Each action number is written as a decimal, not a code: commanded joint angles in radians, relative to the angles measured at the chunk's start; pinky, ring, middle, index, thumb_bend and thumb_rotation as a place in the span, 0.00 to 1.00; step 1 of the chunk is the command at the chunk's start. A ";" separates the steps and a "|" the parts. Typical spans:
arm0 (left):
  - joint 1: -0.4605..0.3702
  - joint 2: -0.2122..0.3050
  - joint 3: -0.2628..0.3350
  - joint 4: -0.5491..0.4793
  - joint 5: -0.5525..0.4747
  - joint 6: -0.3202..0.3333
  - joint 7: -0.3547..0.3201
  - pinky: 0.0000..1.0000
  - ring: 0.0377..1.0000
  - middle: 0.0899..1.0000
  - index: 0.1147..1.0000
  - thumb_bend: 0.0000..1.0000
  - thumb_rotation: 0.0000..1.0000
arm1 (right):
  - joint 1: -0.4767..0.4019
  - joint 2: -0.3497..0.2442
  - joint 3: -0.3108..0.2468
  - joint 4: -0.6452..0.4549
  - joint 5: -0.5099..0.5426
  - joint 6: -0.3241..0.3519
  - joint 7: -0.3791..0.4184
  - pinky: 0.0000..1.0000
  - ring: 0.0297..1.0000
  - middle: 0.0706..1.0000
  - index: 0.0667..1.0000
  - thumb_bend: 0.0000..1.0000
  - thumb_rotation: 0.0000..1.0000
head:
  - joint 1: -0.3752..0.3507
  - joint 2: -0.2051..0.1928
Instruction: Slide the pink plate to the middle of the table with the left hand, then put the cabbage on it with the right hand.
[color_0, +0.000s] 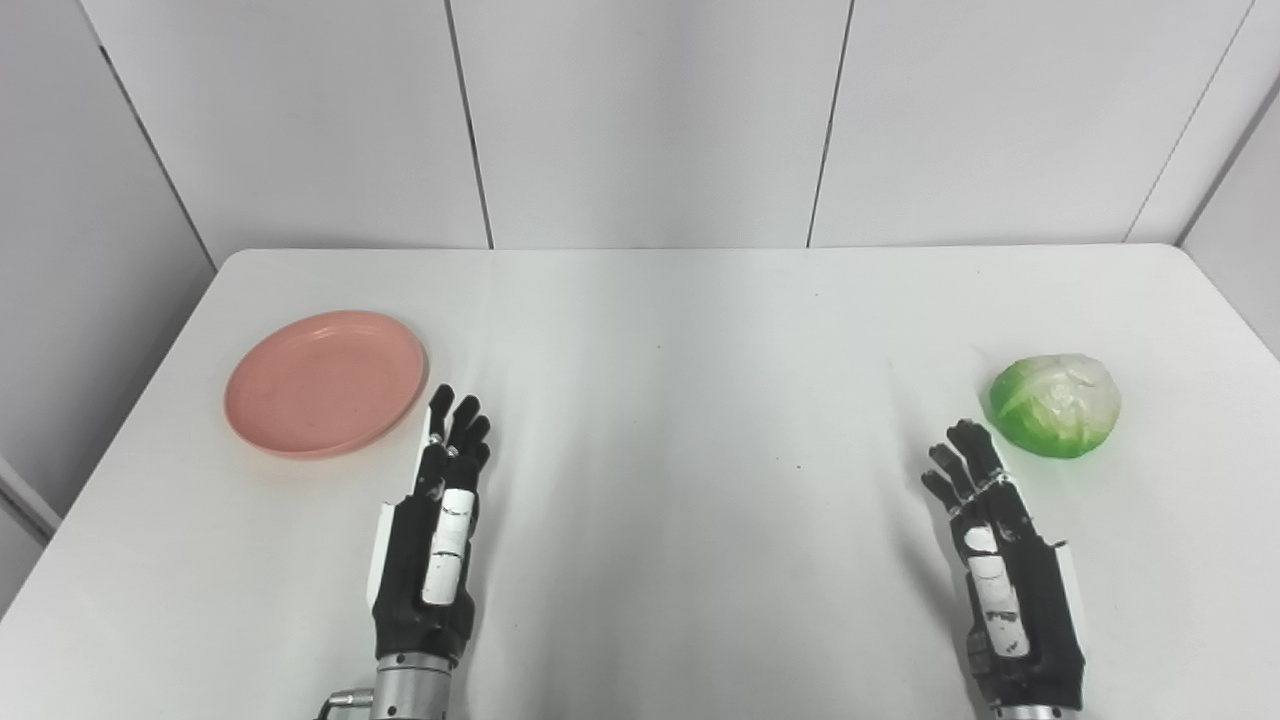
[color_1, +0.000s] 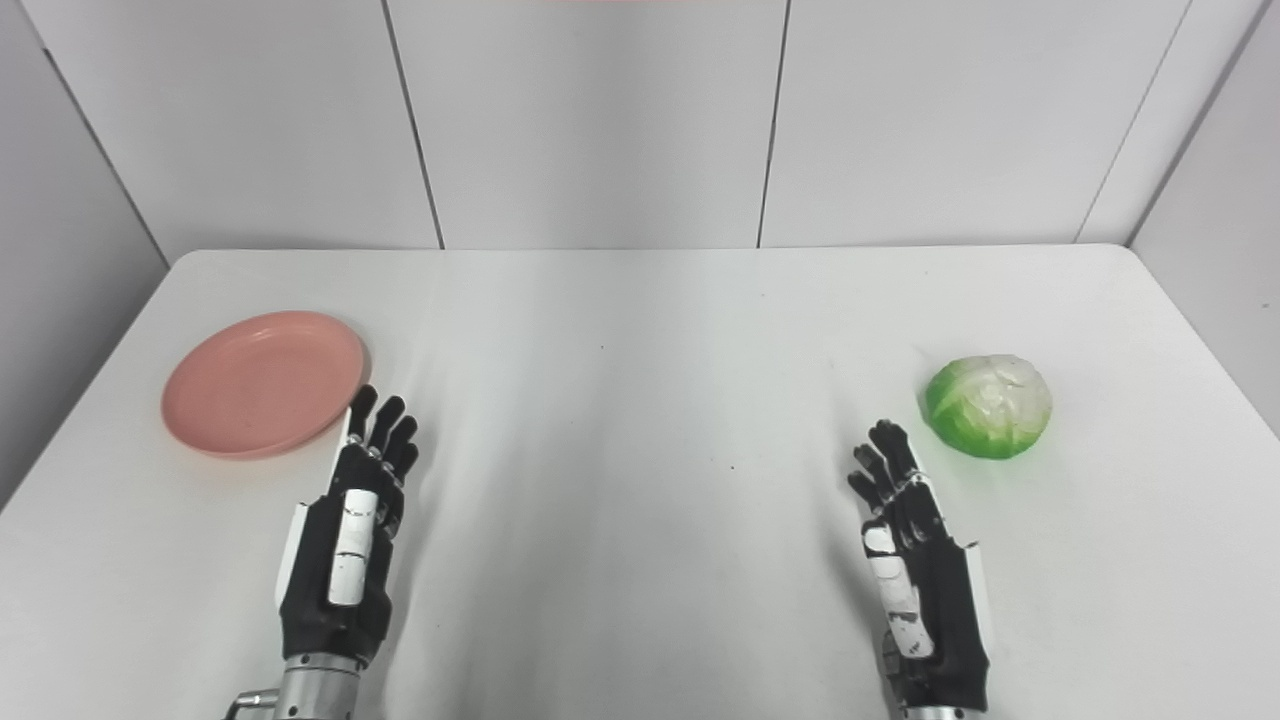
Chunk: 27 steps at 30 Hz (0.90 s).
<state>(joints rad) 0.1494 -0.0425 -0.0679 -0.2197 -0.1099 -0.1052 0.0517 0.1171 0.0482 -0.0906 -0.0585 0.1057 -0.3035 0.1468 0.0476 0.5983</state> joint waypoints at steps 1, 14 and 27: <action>0.196 -0.033 -0.004 0.004 0.026 -0.093 0.007 1.00 0.97 0.98 0.99 0.78 0.82 | 0.083 -0.068 -0.009 0.009 0.030 -0.070 0.026 0.90 0.92 0.93 0.90 0.77 0.81 | 0.027 -0.031; 0.152 -0.039 -0.032 0.152 0.070 -0.223 0.022 1.00 0.96 0.98 1.00 0.72 0.82 | 0.033 -0.107 -0.034 0.187 0.096 -0.165 0.086 0.96 0.94 0.96 0.91 0.73 0.82 | 0.094 -0.177; 0.110 -0.022 -0.002 0.190 0.056 -0.272 0.025 0.98 0.95 0.96 1.00 0.76 0.80 | 0.003 -0.074 -0.055 0.230 0.088 -0.166 0.095 0.95 0.94 0.95 0.89 0.73 0.81 | 0.111 -0.220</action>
<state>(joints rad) 0.1519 -0.0492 -0.0880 -0.0553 -0.0530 -0.3689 0.0672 0.0864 -0.0250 -0.1197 0.0839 0.1930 -0.4807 0.2493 0.1565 0.3789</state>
